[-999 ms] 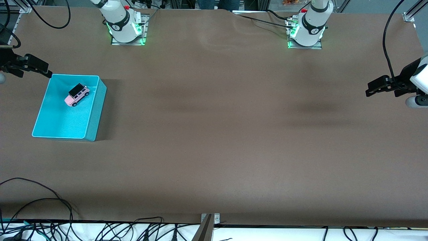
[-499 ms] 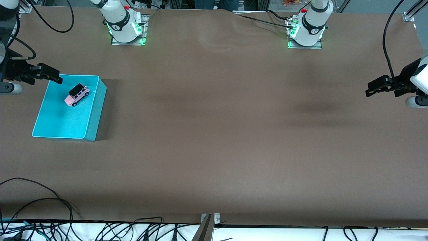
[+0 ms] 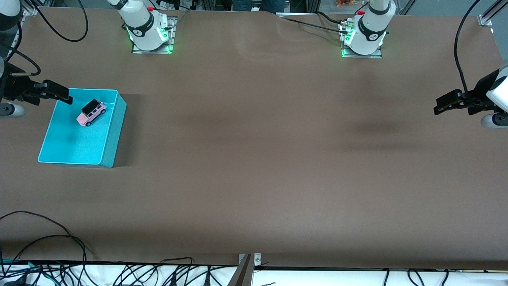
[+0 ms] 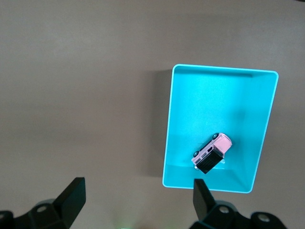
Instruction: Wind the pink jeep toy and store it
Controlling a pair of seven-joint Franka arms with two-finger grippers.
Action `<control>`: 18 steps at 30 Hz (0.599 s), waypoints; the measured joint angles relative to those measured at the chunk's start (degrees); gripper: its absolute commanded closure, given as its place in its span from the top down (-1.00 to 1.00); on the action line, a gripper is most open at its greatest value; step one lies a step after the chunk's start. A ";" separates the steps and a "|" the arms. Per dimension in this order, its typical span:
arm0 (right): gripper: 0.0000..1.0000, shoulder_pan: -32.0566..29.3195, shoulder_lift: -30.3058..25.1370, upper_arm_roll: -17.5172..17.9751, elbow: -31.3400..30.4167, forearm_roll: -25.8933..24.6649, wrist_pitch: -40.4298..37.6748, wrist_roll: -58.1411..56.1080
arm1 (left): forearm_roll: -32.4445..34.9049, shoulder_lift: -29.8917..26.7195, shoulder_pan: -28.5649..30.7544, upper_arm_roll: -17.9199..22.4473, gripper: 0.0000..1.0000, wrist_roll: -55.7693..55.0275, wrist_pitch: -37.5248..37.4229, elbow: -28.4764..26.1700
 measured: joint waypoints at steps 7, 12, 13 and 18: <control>1.00 0.00 0.00 0.00 0.08 0.00 -0.06 -0.02 | 0.00 0.00 0.00 0.00 1.00 0.00 0.00 0.00; 1.00 0.00 0.00 -0.02 0.09 0.00 -0.21 -0.02 | 0.00 0.00 0.00 0.00 1.00 0.00 0.00 0.00; 1.00 -0.01 -0.01 -0.04 0.12 0.00 -0.21 -0.02 | 0.00 0.00 0.00 0.00 1.00 0.00 0.00 0.00; 1.00 -0.11 -0.03 -0.36 0.91 -0.01 -0.51 -0.02 | 0.00 0.00 0.00 0.00 1.00 0.00 0.00 0.00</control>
